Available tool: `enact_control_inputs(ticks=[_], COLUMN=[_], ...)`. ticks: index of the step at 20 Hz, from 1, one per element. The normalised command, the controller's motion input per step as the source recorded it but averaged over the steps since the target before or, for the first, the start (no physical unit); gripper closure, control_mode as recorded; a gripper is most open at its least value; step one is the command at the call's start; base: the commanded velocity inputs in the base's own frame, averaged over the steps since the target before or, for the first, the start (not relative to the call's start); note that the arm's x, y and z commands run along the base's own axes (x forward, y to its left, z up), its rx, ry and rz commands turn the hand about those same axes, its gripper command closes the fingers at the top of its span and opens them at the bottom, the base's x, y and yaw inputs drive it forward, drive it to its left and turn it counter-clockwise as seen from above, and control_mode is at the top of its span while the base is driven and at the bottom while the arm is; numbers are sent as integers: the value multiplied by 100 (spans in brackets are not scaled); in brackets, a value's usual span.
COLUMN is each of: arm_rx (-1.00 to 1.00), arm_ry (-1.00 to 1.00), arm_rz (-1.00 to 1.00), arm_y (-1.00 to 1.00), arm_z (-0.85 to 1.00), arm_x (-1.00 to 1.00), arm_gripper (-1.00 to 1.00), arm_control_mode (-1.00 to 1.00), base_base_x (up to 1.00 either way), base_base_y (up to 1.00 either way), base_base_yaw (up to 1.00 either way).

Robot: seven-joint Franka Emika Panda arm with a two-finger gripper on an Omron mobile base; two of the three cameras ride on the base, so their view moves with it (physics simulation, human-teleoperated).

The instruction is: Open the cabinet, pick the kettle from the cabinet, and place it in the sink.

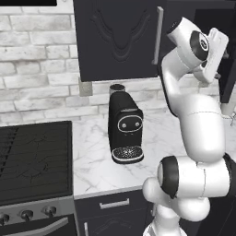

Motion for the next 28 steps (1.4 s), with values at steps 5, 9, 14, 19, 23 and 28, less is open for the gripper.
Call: enact_control_inputs(ticks=[5,9,14,19,23,28], arm_rx=[15,13,13,7,1,0], arm_ry=[-2,-3,-5,-10,-11,-12], arm_rz=[-14,-7,-2,4,17,30], arm_y=[-57,-62,-65,-47,-12,23], arm_z=[-2,-2,-3,-7,-11,-7], arm_x=[-18,-22,-24,-30,-28,-27], arm_gripper=[-100,-100,-100,-100,-100,-100], arm_control_mode=[-100,-100,-100,-100,-100,-100], base_base_x=[0,0,0,0,0,0], base_base_y=[0,0,0,0,0,0], base_base_yaw=[0,0,0,0,0,0])
